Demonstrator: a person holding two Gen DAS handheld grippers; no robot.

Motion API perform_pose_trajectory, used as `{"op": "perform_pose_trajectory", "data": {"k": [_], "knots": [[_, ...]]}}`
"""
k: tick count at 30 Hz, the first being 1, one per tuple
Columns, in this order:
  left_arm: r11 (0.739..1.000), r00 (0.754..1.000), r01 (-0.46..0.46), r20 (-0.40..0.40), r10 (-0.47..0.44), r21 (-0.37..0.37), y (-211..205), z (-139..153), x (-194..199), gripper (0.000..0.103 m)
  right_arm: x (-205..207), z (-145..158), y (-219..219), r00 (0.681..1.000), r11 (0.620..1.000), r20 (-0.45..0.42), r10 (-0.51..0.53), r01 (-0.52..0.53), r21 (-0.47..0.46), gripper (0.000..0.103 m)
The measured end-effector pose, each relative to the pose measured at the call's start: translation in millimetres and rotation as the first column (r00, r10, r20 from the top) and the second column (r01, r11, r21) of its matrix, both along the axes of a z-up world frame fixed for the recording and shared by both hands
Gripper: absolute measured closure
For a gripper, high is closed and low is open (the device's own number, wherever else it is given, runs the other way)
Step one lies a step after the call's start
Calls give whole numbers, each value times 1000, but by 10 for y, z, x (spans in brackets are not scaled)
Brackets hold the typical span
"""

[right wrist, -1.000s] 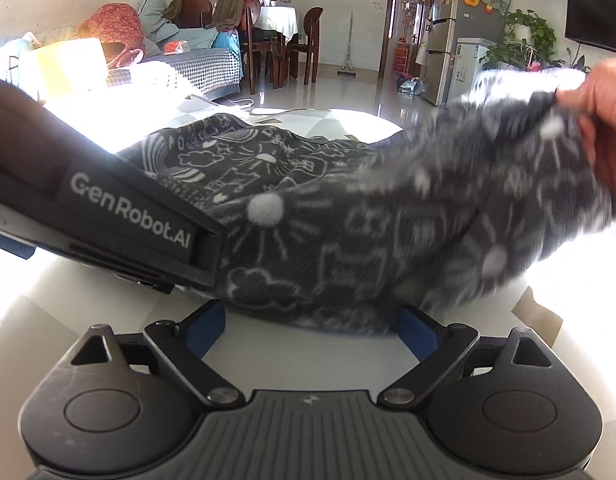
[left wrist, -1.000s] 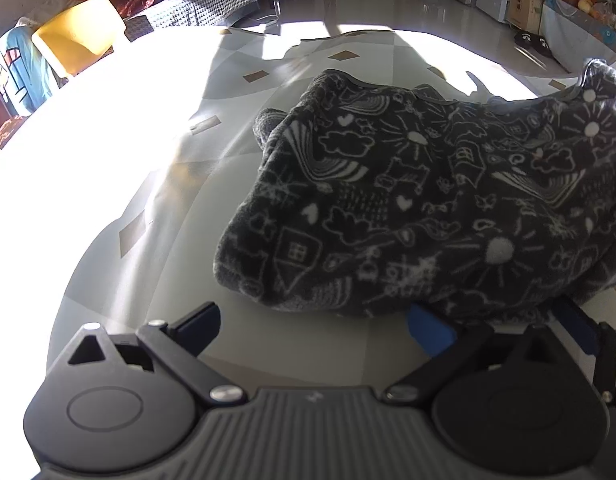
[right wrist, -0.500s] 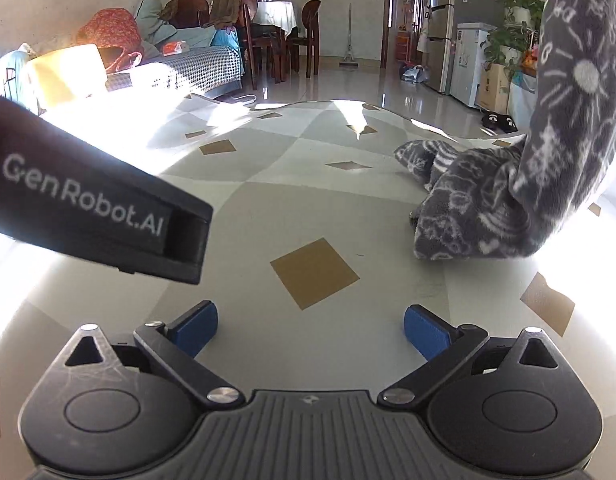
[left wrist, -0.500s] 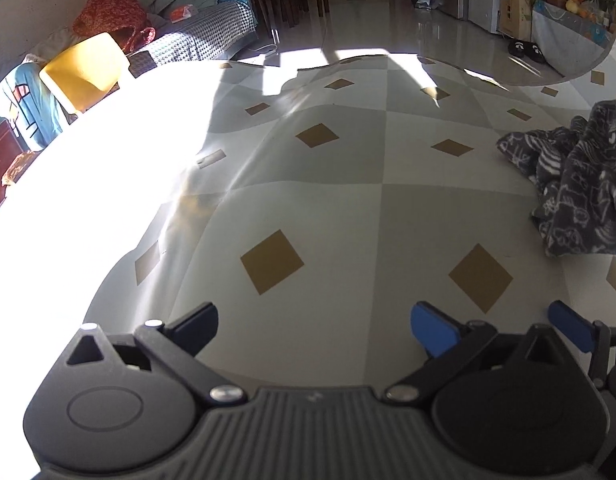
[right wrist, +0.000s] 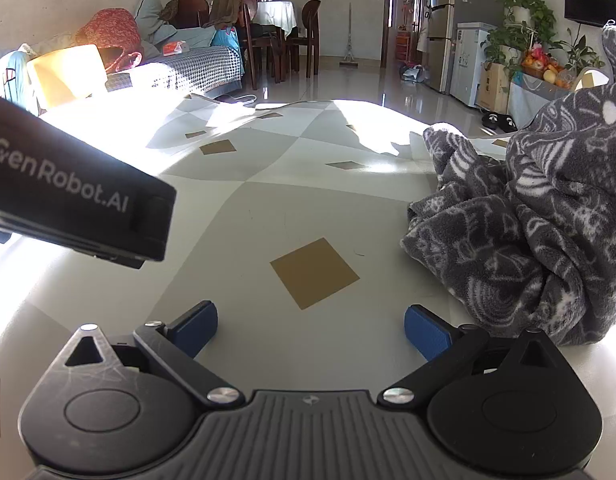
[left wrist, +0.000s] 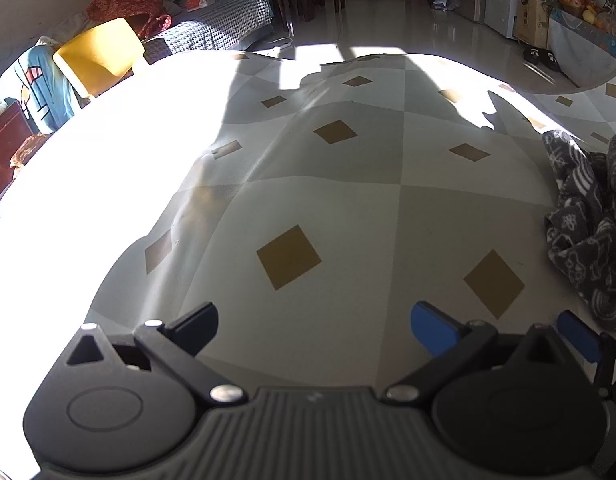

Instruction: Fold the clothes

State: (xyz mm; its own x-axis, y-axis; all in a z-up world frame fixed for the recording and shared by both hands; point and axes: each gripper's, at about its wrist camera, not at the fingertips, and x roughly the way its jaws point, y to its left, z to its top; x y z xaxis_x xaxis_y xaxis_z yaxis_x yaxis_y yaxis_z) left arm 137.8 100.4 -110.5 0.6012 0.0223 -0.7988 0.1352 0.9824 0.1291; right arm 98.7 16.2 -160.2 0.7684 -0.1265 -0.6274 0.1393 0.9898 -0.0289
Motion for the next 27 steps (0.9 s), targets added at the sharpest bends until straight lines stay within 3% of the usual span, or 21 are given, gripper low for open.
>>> {"op": "perform_pose_trajectory", "data": {"k": [27], "knots": [[995, 998, -57, 15, 56, 81, 333, -23, -307, 0, 30, -1, -10, 1000, 1000, 0, 0, 0, 0, 2]]}}
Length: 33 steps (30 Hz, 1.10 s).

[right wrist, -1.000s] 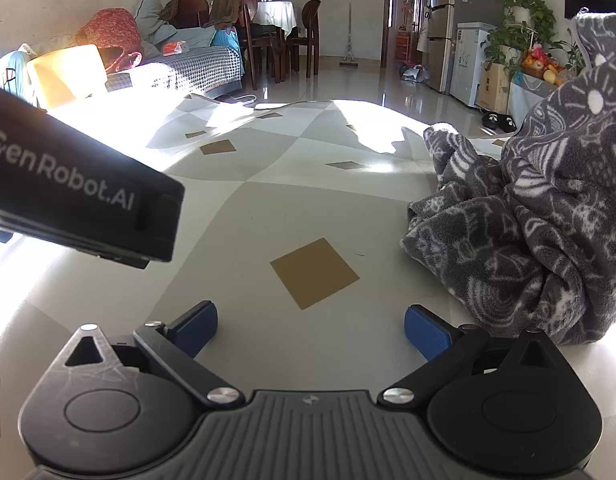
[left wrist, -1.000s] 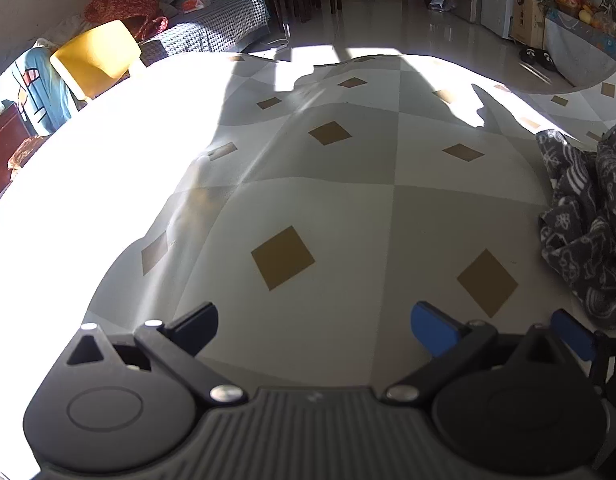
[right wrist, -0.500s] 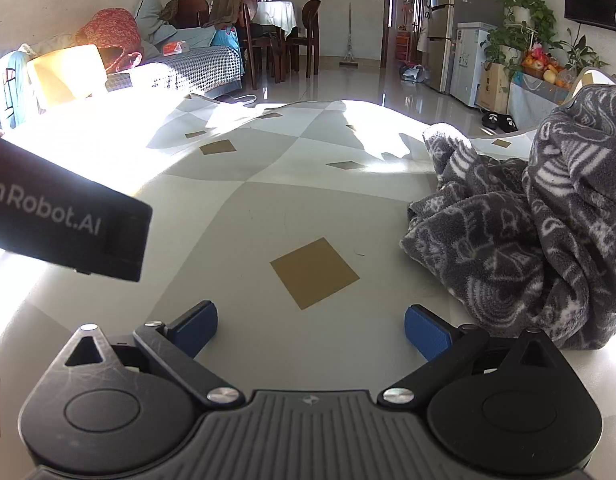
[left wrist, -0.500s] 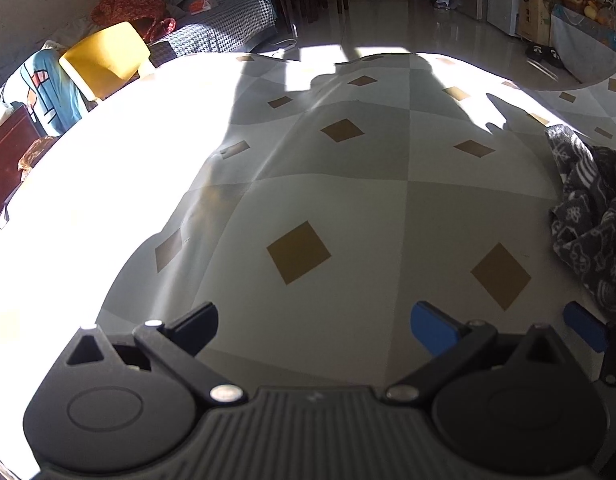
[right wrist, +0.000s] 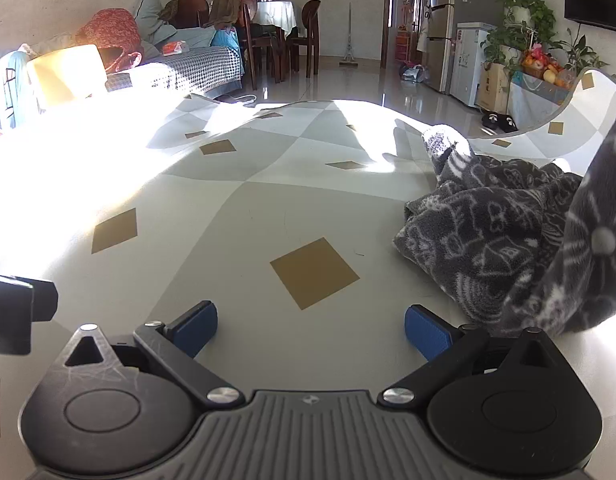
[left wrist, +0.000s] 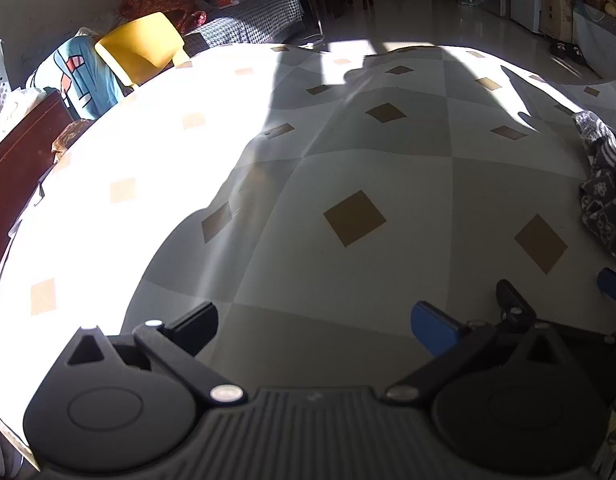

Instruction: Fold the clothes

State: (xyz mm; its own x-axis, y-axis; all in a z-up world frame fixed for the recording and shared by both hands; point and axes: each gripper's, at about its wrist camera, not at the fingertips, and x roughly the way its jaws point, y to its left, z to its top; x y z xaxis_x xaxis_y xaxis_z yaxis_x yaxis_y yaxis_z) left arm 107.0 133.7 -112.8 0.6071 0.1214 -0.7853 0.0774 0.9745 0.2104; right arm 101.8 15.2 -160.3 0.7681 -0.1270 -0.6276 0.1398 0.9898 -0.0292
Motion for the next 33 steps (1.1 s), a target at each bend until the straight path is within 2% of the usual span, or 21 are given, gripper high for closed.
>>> {"op": "perform_pose_trajectory", "data": {"k": [3, 13, 18, 28, 33], "knots": [[1000, 1000, 18, -3, -18, 15, -14, -26, -64, 0, 2, 1, 1, 1000, 1000, 0, 0, 0, 0, 2], [999, 998, 22, -64, -23, -25, 60, -104, -290, 0, 11, 4, 20, 1000, 1000, 0, -1, 1, 0, 2], [999, 992, 26, -121, -29, -28, 97, -223, -407, 0, 14, 3, 20, 1000, 1000, 0, -1, 1, 0, 2], [997, 989, 72, -128, -71, 5, 73, -313, -505, 0, 17, 2, 21, 1000, 1000, 0, -1, 1, 0, 2], [998, 989, 64, -133, -66, -16, 102, -334, -485, 0, 18, 3, 21, 1000, 1000, 0, -1, 1, 0, 2]]}}
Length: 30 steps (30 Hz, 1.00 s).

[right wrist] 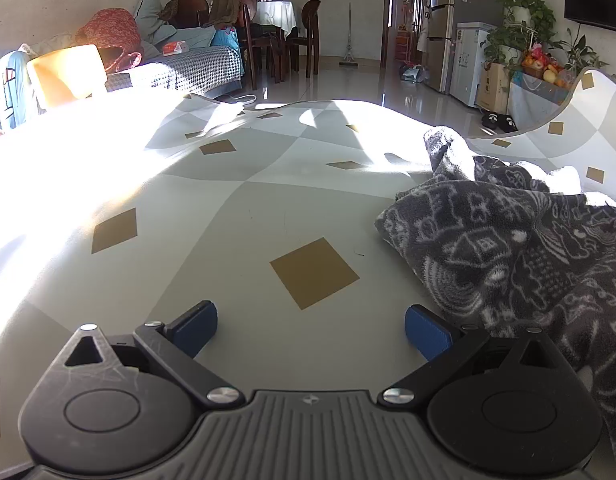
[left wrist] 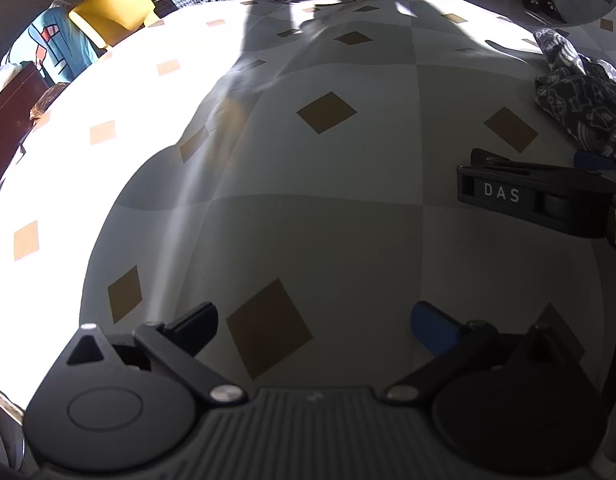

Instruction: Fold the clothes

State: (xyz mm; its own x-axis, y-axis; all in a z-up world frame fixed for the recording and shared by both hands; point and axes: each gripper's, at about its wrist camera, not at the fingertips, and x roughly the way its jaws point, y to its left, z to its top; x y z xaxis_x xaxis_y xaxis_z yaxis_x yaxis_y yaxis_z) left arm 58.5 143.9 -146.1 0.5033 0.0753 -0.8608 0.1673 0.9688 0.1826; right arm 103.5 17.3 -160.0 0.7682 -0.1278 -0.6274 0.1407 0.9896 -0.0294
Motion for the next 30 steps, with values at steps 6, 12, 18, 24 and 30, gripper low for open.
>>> {"op": "perform_pose_trajectory", "data": {"k": [6, 12, 18, 24, 30], "knots": [[999, 1000, -10, -8, 10, -31, 34, -17, 22, 0, 2, -1, 0, 1000, 1000, 0, 0, 0, 0, 2], [999, 1000, -12, -13, 11, -42, 42, -19, 20, 0, 4, -1, 0, 1000, 1000, 0, 0, 0, 0, 2], [999, 1000, -12, -17, 11, -53, 54, -22, 17, 0, 5, -1, 1, 1000, 1000, 0, 0, 0, 0, 2], [998, 1000, -6, -16, 5, -56, 53, -28, 15, 0, 5, -2, 1, 1000, 1000, 0, 0, 0, 0, 2], [998, 1000, -5, -23, 4, -68, 71, -30, 14, 0, 5, -2, 2, 1000, 1000, 0, 0, 0, 0, 2]]}}
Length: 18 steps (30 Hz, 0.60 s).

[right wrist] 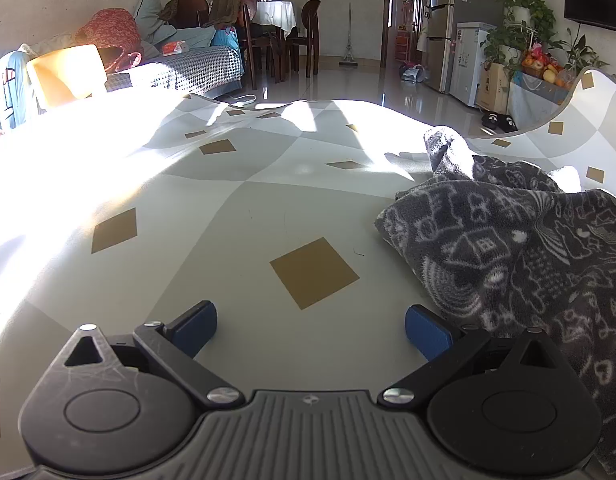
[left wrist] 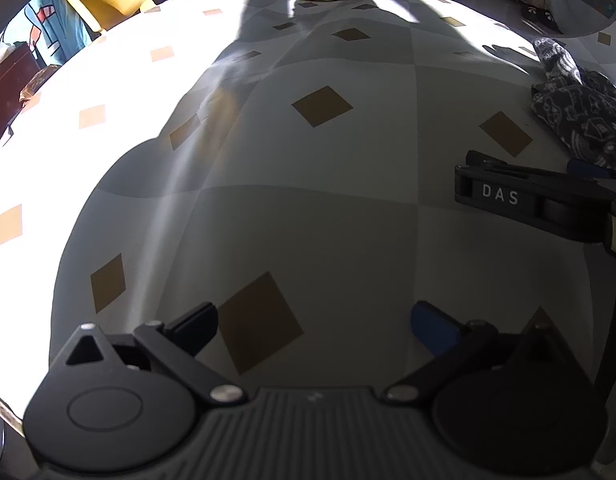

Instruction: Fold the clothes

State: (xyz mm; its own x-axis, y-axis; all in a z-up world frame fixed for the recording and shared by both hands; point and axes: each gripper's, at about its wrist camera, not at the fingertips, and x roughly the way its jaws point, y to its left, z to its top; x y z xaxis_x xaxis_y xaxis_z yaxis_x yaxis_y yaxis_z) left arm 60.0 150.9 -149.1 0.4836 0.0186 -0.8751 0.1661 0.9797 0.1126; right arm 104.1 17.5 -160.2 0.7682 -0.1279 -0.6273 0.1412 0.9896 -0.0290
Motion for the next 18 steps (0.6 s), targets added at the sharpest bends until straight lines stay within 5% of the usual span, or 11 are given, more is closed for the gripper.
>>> {"op": "perform_pose_trajectory", "data": {"k": [18], "knots": [[1000, 1000, 5, -9, -5, -24, 25, 0, -3, 0, 2, 0, 3, 1000, 1000, 0, -1, 1, 0, 2]]}}
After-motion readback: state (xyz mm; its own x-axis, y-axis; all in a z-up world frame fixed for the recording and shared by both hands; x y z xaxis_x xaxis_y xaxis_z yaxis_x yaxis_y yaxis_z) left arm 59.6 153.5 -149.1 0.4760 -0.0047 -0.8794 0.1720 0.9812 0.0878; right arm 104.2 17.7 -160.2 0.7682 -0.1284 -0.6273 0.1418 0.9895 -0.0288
